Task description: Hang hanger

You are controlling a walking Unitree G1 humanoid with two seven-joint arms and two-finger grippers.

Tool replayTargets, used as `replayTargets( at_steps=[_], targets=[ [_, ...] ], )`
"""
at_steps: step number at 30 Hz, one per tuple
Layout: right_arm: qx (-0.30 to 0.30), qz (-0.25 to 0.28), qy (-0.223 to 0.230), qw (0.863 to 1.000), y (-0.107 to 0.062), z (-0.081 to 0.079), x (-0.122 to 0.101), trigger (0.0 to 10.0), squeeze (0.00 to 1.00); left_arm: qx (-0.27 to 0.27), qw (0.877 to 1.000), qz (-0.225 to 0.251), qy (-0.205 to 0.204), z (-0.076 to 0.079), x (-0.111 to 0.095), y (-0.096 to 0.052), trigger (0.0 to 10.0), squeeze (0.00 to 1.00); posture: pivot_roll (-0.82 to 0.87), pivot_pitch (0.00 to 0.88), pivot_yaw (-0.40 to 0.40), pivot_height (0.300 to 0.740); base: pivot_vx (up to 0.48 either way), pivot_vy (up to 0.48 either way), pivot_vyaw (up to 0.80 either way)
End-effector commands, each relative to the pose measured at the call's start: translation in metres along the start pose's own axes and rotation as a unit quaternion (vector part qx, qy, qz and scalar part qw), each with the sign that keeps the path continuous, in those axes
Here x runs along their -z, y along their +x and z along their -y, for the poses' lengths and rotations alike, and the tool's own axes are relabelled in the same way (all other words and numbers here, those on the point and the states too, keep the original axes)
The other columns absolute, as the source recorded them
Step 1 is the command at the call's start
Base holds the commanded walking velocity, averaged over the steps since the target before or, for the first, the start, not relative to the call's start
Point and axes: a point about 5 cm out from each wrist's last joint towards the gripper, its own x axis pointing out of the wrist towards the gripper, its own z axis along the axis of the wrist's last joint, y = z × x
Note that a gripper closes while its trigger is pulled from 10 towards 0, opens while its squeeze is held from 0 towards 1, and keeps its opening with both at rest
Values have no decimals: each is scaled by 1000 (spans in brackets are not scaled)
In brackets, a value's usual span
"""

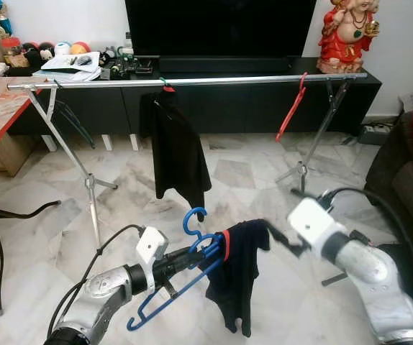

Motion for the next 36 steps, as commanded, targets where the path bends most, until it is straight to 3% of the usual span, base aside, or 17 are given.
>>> replayTargets(
  at_steps=[1,5,9,12,19,20,30,36],
  targets=[
    [-41,6,-13,999,-8,6,-1,10000,0,17,999,26,32,3,-8,2,10000,0,-53,36,-29,740,0,0,0],
    [-126,-17,-68,990,-20,15,3,10000,0,44,997,39,53,9,-9,2,10000,0,-64,25,-32,740,0,0,0],
    [-176,3,-82,981,-20,20,-6,10000,0,67,994,29,87,11,-8,1,10000,0,-64,25,-32,740,0,0,0],
    [-249,17,-95,964,-18,14,-11,10000,0,88,990,7,113,12,-4,-1,10000,0,-61,17,-36,740,0,0,0],
    [-306,39,-107,945,-12,4,-15,10000,0,106,987,-1,120,12,-3,-2,10000,0,-57,13,-38,740,0,0,0],
    [-338,35,-107,934,-12,-2,-13,10000,0,110,986,0,124,12,-5,-1,10000,0,-55,12,-38,740,0,0,0],
    [-345,7,-169,923,8,-20,3,10000,0,143,977,5,158,15,-14,1,10000,0,-43,21,-42,740,0,0,0],
    [-302,34,-172,937,23,-25,-1,10000,0,167,970,6,179,17,-21,2,10000,0,-43,21,-42,740,0,0,0]
  ],
)
